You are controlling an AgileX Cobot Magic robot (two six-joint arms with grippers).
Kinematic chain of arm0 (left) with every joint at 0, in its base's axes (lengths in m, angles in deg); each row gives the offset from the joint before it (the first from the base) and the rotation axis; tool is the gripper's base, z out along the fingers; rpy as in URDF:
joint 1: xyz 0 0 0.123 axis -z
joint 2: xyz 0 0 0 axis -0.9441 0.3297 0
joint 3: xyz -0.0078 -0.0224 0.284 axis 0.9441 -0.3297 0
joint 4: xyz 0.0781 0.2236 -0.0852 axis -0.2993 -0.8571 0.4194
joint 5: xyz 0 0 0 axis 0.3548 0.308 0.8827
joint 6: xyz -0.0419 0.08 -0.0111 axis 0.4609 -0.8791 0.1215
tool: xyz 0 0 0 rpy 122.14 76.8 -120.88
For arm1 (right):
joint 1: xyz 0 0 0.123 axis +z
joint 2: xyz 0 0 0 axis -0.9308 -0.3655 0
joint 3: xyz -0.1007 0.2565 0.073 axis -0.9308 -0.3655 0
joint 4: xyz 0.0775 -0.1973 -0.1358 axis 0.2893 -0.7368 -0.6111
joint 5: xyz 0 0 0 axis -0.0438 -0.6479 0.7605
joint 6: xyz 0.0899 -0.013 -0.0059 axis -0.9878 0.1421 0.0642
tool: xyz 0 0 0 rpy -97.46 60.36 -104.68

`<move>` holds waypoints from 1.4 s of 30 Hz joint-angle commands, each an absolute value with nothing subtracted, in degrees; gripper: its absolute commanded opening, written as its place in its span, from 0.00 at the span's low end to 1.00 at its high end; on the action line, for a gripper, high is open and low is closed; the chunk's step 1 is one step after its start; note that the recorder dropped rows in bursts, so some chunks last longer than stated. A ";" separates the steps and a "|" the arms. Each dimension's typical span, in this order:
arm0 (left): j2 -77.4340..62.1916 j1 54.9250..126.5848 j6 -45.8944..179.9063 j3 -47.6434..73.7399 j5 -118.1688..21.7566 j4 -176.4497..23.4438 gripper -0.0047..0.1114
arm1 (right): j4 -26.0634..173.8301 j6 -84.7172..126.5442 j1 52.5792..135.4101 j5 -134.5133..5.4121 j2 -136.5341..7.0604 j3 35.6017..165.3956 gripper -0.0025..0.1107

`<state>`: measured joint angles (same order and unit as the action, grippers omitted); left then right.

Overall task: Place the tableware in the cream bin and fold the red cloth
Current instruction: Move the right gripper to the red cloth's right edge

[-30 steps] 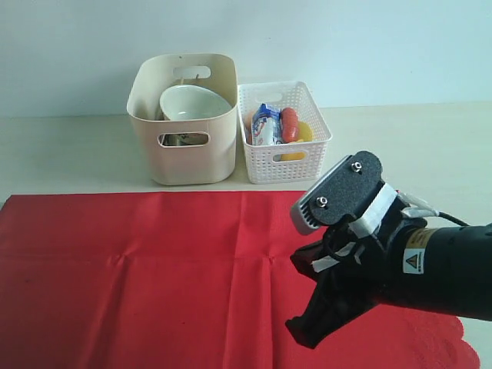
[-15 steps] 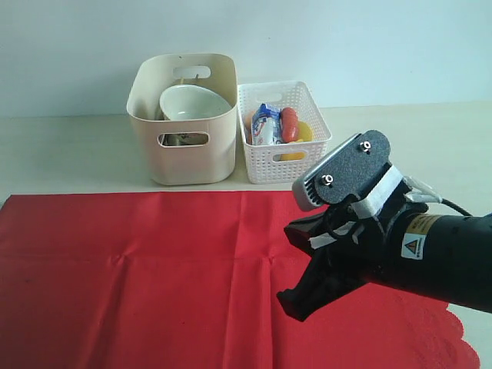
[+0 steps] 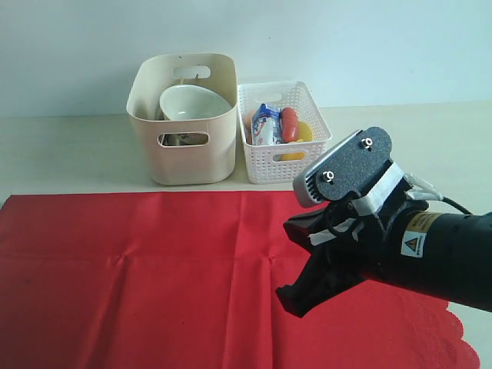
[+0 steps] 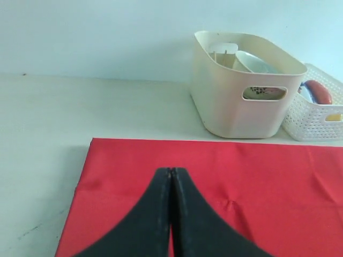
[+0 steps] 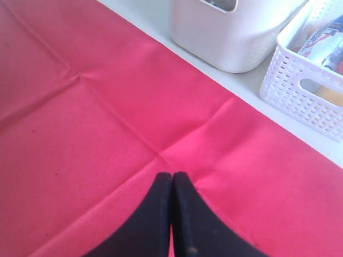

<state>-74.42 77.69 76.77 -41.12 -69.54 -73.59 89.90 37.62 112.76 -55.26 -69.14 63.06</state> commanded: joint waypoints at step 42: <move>-38.78 77.49 77.02 -14.46 -66.58 -73.46 0.04 | 84.02 33.77 96.60 -78.39 -72.52 84.00 0.02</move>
<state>-38.86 77.69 76.77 -14.89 -69.07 -73.59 84.70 32.70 98.59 -80.22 -70.82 83.63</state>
